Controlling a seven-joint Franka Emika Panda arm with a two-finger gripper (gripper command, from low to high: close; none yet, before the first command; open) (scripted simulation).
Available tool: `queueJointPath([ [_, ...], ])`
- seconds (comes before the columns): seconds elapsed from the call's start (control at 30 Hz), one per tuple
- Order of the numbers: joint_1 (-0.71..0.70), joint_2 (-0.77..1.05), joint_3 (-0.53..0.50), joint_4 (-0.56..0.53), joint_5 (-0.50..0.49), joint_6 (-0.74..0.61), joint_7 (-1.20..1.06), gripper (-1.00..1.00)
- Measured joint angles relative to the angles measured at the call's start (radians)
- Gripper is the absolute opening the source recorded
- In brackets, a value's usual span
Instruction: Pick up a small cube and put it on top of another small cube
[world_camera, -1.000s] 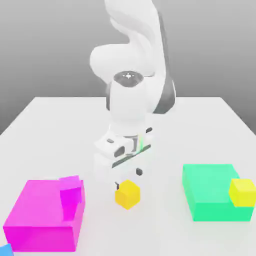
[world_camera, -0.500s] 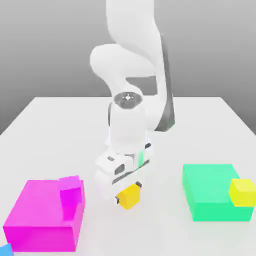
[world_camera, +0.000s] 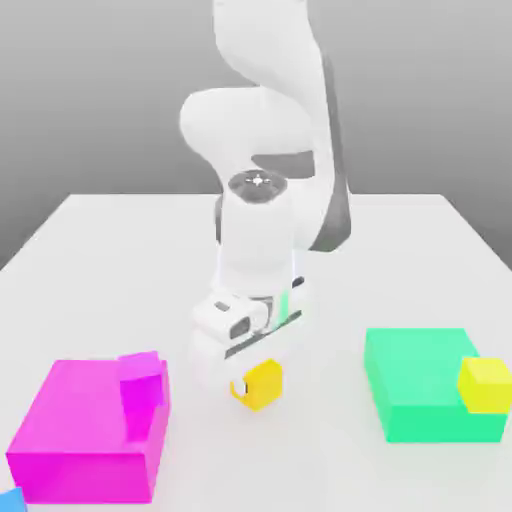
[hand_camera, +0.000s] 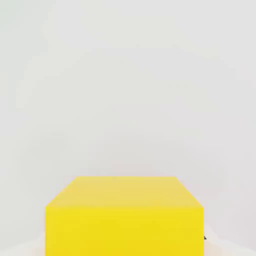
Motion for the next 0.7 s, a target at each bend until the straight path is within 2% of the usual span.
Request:
queueJointPath([
  [0.37, 0.001, -0.165, -0.012, -0.039, -0.031, -0.136, 0.014, -1.0],
  [0.53, 0.087, -0.161, 0.06, 0.067, 0.051, -0.239, 0.078, -1.0],
  [0.7, 0.181, -0.147, 0.133, 0.193, 0.075, -0.351, 0.197, -1.0],
])
